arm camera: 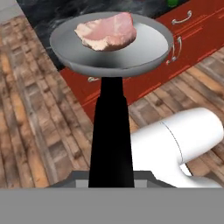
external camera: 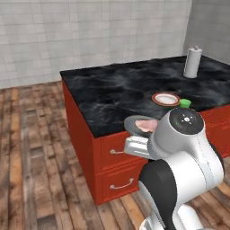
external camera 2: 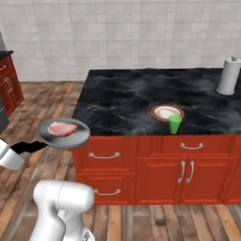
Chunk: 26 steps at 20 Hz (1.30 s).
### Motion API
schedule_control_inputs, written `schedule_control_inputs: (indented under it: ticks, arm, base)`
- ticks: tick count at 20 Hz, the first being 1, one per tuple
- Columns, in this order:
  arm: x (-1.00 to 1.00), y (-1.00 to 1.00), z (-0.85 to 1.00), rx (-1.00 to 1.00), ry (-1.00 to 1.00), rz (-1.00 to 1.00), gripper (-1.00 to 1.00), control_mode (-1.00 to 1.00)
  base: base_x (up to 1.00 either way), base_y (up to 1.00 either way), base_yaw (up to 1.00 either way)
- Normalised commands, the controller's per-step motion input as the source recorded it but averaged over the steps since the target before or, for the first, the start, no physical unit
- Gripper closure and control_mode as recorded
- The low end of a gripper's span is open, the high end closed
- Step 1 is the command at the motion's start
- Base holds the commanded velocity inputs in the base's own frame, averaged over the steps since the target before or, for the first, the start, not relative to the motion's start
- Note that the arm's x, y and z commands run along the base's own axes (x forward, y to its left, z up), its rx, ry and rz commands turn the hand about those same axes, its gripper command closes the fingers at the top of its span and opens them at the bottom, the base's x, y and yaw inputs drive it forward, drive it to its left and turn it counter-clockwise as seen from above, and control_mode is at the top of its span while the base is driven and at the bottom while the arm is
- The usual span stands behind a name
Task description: Pick up the pan with the steak in it and place it on the dining table. Then place the steak on the plate.
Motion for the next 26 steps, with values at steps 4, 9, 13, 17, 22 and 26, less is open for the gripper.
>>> schedule_control_inputs:
  ticks: [4,9,13,17,22,26]
  arm:
    - [0.0,0.0,0.0,0.0,0.0,0.0,1.0,1.0]
    - [0.0,0.0,0.0,0.0,0.0,0.0,1.0,1.0]
    - [0.0,0.0,0.0,0.0,0.0,0.0,1.0,1.0]
    - [0.0,0.0,0.0,0.0,0.0,0.0,1.0,1.0]
    - [0.0,0.0,0.0,0.0,0.0,0.0,1.0,1.0]
    - [0.0,0.0,0.0,0.0,0.0,0.0,1.0,1.0]
  base:
    - [0.0,0.0,0.49]
    - [0.0,0.0,0.49]
    - [0.01,0.0,0.4]
    - [0.0,0.0,0.02]
    - [0.02,-0.7,0.0]
    - [0.08,-0.99,0.0]
